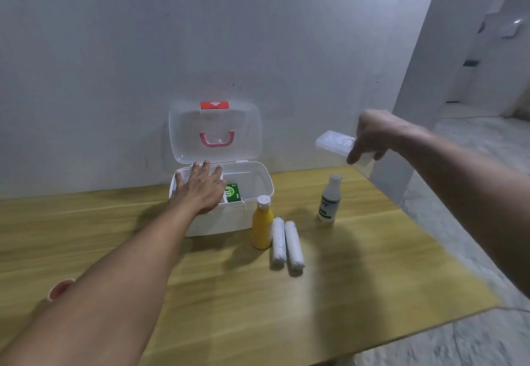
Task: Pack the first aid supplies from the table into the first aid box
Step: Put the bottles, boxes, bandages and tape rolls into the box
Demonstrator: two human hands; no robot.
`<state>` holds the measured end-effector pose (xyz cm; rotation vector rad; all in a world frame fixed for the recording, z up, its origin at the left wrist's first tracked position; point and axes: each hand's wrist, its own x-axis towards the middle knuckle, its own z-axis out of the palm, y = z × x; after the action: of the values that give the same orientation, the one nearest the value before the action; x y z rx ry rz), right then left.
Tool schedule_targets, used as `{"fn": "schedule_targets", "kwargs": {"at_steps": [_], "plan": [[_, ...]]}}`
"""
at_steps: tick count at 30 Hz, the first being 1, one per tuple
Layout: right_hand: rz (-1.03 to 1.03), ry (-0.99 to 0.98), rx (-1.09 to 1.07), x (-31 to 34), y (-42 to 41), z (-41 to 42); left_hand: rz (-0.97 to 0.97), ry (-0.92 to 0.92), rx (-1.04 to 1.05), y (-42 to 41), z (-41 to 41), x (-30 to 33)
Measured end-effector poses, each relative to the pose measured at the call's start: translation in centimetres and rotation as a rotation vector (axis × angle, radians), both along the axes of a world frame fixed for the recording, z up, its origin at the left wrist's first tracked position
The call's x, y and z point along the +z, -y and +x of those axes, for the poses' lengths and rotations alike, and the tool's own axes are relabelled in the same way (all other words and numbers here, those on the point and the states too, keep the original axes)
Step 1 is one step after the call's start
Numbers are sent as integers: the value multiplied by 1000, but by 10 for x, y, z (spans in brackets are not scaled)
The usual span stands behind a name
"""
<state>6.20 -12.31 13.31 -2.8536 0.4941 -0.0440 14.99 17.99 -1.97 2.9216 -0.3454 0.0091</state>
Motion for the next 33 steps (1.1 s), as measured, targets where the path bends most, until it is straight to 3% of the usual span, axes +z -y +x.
{"fn": "schedule_targets", "kwargs": {"at_steps": [13, 20, 33], "plan": [[-175, -60, 431, -46, -130, 58, -42, 2, -1, 0, -4, 3], [-237, -67, 521, -78, -152, 81, -50, 27, 11, 1, -1, 1], [154, 13, 439, -112, -165, 92, -48, 32, 7, 0, -1, 0]]}}
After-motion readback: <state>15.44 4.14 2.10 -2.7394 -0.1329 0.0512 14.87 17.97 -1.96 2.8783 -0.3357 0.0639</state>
